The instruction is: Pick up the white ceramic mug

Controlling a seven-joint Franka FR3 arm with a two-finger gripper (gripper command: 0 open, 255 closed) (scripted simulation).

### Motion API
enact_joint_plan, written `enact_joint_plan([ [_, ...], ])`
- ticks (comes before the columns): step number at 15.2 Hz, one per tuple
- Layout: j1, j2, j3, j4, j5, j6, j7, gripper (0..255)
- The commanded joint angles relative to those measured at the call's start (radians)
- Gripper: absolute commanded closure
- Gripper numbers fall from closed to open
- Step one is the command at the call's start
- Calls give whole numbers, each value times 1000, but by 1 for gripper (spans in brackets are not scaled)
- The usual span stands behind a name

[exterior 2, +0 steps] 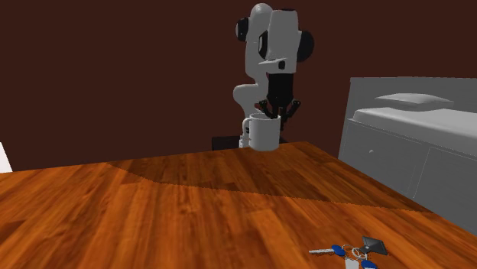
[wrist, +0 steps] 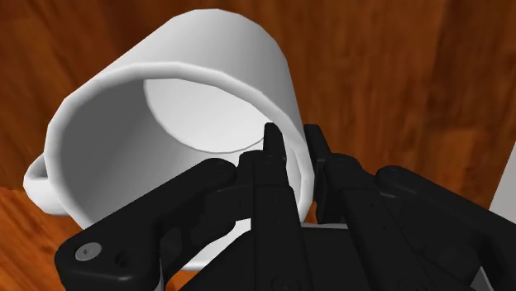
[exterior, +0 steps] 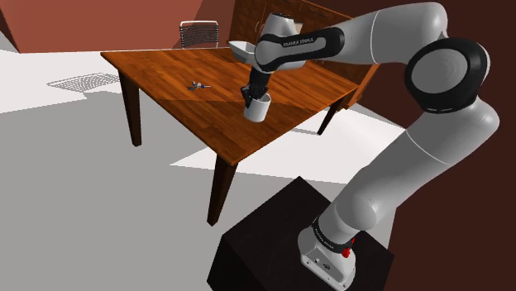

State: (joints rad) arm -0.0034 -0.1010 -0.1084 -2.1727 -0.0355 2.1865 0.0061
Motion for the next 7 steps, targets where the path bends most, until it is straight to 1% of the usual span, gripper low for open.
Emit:
enact_joint_plan([
  [1,1,-8,1,21,0,-29,1,255],
  [5,1,-23,2,59,-1,-82,1,255],
  [7,1,-23,2,61,-1,-84,1,255],
])
